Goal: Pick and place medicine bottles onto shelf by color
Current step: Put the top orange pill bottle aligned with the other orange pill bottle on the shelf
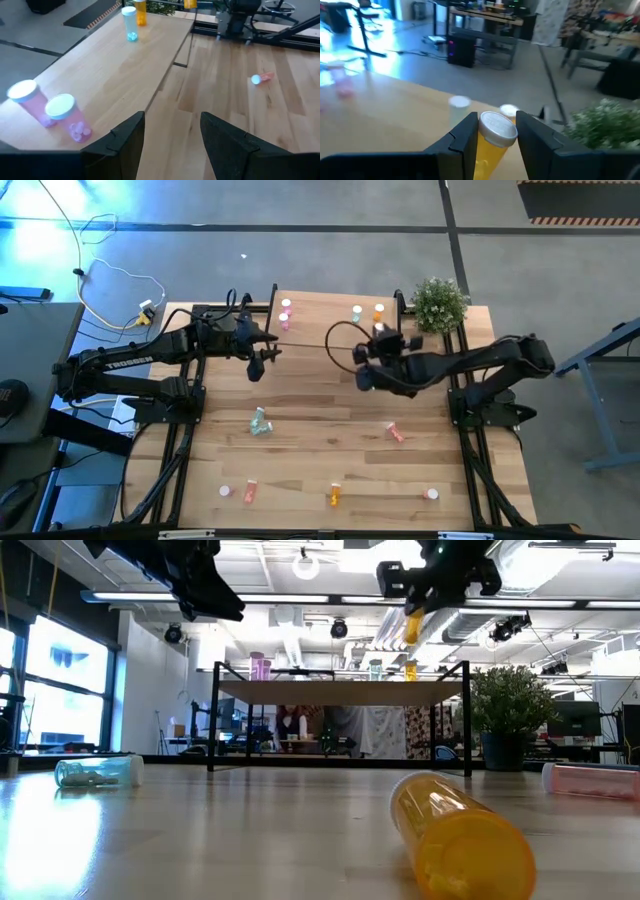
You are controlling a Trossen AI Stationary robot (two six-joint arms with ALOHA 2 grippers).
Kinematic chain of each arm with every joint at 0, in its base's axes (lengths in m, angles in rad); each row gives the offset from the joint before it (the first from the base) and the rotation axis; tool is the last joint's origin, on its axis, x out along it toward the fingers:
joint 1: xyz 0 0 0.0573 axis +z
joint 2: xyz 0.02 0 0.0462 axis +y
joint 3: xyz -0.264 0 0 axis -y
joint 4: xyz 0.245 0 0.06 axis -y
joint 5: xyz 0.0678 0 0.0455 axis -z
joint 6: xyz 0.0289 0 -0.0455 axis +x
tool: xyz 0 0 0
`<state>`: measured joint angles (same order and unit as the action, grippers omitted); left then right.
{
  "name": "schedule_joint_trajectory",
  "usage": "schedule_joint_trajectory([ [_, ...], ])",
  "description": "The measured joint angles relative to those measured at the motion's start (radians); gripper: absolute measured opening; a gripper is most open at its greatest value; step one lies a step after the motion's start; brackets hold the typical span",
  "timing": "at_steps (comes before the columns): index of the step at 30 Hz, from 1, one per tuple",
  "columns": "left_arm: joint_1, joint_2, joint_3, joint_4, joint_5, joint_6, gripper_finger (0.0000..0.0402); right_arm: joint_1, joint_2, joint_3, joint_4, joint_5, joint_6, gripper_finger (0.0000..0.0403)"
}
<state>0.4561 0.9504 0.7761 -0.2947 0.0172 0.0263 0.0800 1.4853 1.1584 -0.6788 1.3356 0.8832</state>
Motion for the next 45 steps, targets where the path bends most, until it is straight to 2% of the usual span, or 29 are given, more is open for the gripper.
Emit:
schedule_joint_trajectory([
  [4,0.0,0.0,0.0,0.001,-0.011,0.004,0.0184,-0.062,0.007,-0.007,-0.017,0.0,-0.017,0.011],
  [8,0.0,0.0,0.0,0.006,-0.011,0.004,0.0184,-0.107,0.008,-0.046,-0.009,0.0,0.126,0.011],
  [11,0.001,0.0,0.0,0.007,-0.017,0.004,0.0184,-0.113,0.014,-0.086,0.044,0.011,0.162,0.011],
  [15,0.001,0.0,0.0,0.007,-0.04,0.004,0.0184,-0.112,0.013,-0.121,0.115,0.034,0.092,0.011],
  [21,0.001,0.0,0.0,0.007,-0.056,0.004,0.0184,-0.112,0.013,-0.129,0.114,0.021,-0.055,0.011],
  [35,0.001,0.0,0.0,0.008,-0.093,0.035,0.0184,-0.121,0.104,-0.129,0.183,0.017,-0.054,0.011],
  [45,0.001,0.0,0.0,0.008,-0.093,0.057,0.0184,-0.133,0.113,-0.128,0.182,0.02,-0.08,0.011],
])
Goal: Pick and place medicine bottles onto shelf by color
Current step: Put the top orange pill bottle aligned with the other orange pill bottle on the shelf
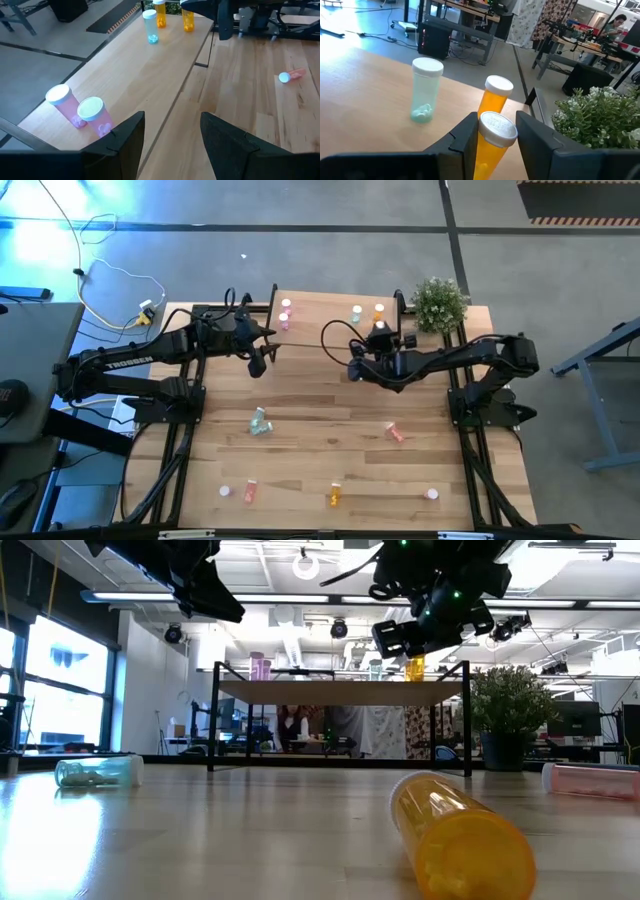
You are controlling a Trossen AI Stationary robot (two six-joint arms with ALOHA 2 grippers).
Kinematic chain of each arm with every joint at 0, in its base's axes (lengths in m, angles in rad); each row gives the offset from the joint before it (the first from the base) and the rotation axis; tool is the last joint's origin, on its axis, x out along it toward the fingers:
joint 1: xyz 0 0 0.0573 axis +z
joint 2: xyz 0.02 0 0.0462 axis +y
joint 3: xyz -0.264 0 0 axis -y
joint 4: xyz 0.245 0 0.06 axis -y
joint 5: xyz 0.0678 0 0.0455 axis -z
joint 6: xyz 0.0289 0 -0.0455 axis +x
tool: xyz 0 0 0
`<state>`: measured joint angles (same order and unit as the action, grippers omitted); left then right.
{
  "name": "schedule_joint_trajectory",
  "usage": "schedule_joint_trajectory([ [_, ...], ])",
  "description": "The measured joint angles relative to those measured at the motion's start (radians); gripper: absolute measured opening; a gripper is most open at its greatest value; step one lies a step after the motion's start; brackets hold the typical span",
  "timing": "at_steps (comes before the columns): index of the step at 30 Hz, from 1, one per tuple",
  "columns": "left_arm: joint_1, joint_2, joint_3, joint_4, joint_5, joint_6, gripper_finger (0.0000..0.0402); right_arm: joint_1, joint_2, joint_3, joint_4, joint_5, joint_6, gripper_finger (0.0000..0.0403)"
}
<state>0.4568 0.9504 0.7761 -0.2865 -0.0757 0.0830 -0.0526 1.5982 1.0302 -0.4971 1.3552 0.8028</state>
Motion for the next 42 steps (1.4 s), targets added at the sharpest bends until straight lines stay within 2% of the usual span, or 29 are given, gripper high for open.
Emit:
schedule_joint_trajectory([
  [42,0.0,0.0,0.0,0.0,-0.018,0.034,0.0184,-0.013,-0.001,0.002,0.033,-0.038,-0.052,0.011],
])
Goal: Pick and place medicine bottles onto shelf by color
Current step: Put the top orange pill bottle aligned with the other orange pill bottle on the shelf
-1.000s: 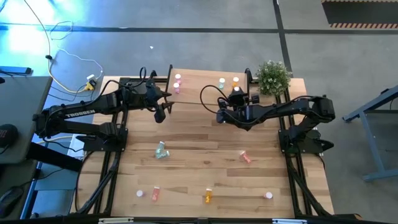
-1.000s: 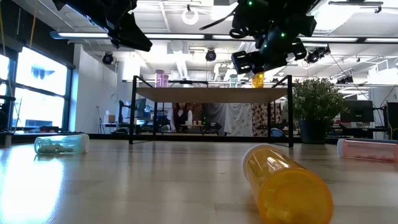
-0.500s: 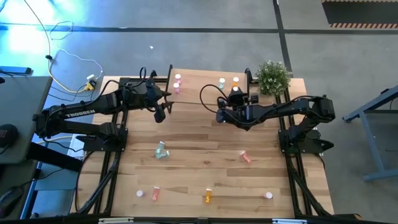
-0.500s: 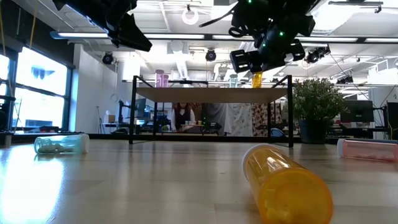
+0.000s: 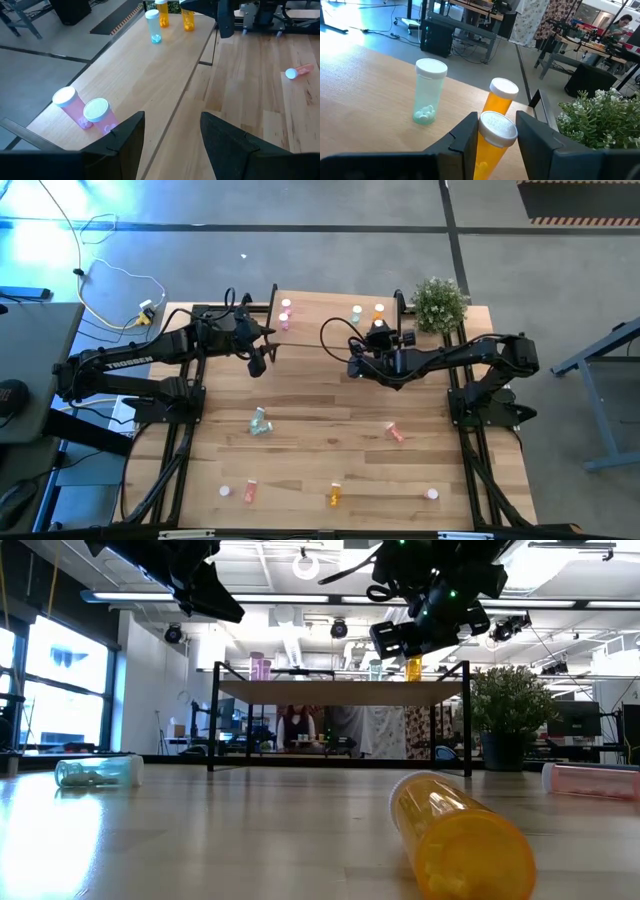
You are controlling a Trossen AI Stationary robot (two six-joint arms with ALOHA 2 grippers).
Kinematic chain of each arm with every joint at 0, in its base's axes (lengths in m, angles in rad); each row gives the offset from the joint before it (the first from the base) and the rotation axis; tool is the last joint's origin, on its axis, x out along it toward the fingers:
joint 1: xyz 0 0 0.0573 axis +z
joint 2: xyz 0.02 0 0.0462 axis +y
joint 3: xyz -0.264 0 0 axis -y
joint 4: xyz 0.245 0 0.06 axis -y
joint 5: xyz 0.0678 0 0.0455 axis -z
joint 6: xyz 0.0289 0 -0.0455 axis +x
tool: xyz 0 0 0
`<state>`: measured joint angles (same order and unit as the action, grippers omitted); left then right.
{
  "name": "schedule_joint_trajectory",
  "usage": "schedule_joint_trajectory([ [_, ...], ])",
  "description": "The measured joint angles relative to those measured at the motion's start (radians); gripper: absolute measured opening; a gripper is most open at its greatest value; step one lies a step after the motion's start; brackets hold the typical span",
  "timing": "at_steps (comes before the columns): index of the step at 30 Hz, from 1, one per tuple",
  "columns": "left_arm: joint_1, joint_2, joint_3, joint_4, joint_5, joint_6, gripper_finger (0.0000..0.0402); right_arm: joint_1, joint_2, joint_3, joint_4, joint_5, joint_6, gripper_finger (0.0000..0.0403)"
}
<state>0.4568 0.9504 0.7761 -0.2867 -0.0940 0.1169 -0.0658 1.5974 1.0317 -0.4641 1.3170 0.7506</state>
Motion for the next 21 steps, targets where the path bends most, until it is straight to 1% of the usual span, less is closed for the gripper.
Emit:
schedule_joint_trajectory([
  [17,0.0,0.0,0.0,0.0,0.0,0.001,0.0184,0.0,0.0,0.0,0.005,-0.002,0.007,0.011],
  [21,0.0,0.0,0.0,0.0,0.0,0.019,0.0184,0.0,0.0,0.0,0.006,-0.004,-0.016,0.011],
])
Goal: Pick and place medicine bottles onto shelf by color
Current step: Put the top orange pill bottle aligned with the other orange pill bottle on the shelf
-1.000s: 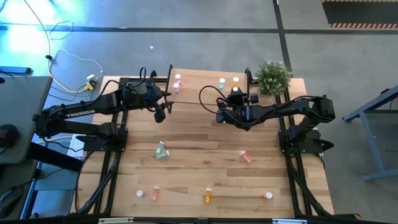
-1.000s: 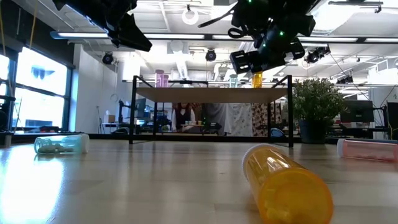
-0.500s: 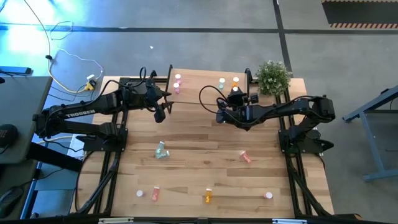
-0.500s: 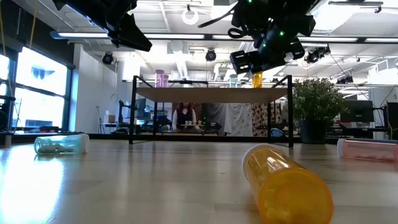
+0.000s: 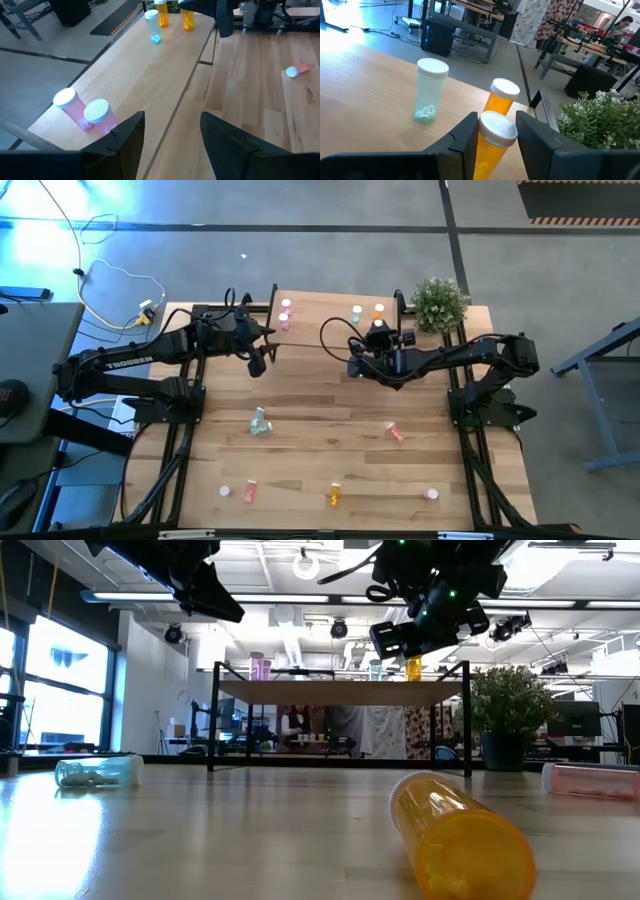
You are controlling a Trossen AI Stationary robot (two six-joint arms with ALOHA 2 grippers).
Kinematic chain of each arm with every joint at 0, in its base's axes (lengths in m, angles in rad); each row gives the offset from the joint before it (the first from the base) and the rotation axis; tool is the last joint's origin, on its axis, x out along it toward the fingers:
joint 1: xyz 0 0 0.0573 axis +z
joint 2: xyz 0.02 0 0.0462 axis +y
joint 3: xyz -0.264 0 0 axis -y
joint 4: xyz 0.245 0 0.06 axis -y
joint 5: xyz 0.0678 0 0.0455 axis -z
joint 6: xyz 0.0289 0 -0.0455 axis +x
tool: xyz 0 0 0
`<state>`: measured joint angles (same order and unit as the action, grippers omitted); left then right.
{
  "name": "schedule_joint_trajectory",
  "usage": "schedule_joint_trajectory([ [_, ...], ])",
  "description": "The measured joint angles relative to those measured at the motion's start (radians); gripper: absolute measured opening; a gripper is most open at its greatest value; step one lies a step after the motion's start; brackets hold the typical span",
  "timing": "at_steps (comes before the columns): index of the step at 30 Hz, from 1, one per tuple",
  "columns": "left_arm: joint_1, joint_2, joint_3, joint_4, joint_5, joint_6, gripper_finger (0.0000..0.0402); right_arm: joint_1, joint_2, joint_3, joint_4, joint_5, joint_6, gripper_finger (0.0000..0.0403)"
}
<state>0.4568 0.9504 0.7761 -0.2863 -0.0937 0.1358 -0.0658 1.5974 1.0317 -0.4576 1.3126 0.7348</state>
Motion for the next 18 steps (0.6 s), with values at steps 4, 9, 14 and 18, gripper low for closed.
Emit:
schedule_joint_trajectory([
  [4,0.0,0.0,0.0,0.004,0.0,0.007,0.0184,0.0,0.0,0.0,0.0,0.0,-0.003,0.011],
  [9,0.0,0.0,0.0,0.006,0.0,0.007,0.0184,0.0,0.0,0.0,0.0,0.0,-0.003,0.011],
  [14,0.0,0.0,0.0,0.006,0.0,0.007,0.0184,0.0,0.0,0.0,0.0,-0.001,-0.003,0.0126],
  [18,0.0,0.0,0.0,0.006,0.0,0.007,0.0184,0.0,0.005,-0.001,-0.001,-0.014,-0.02,0.0152],
])
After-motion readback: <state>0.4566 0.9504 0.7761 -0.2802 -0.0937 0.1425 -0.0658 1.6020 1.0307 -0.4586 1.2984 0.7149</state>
